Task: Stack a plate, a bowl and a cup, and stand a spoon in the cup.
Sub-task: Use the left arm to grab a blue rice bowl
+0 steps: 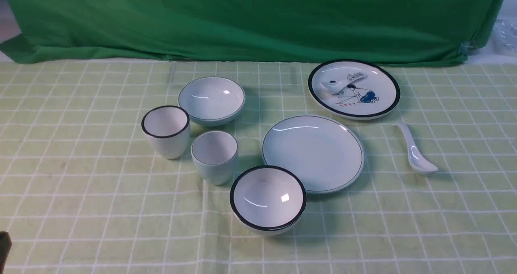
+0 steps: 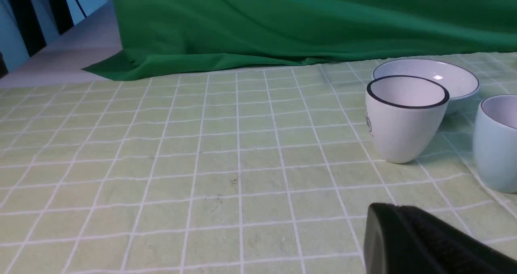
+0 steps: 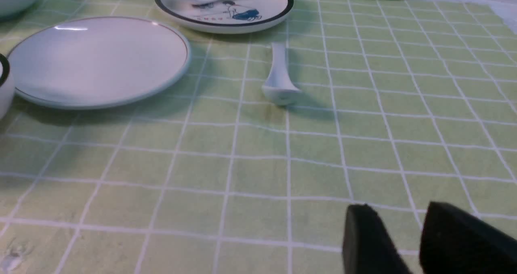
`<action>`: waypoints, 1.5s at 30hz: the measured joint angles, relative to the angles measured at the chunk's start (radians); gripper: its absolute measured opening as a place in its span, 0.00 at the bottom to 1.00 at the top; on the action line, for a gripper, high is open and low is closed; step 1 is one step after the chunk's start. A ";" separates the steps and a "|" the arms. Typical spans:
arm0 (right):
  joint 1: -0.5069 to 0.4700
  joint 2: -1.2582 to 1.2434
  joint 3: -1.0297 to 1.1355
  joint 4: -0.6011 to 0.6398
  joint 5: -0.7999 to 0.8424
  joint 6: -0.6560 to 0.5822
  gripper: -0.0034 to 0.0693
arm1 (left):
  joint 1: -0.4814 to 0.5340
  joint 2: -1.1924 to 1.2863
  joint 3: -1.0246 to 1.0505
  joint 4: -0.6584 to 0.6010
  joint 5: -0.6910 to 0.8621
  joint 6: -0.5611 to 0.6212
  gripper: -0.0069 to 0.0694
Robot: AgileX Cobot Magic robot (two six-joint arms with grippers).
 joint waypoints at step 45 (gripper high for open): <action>0.000 0.000 0.000 0.000 0.000 0.000 0.38 | -0.085 0.630 -0.670 -0.368 0.499 0.125 0.12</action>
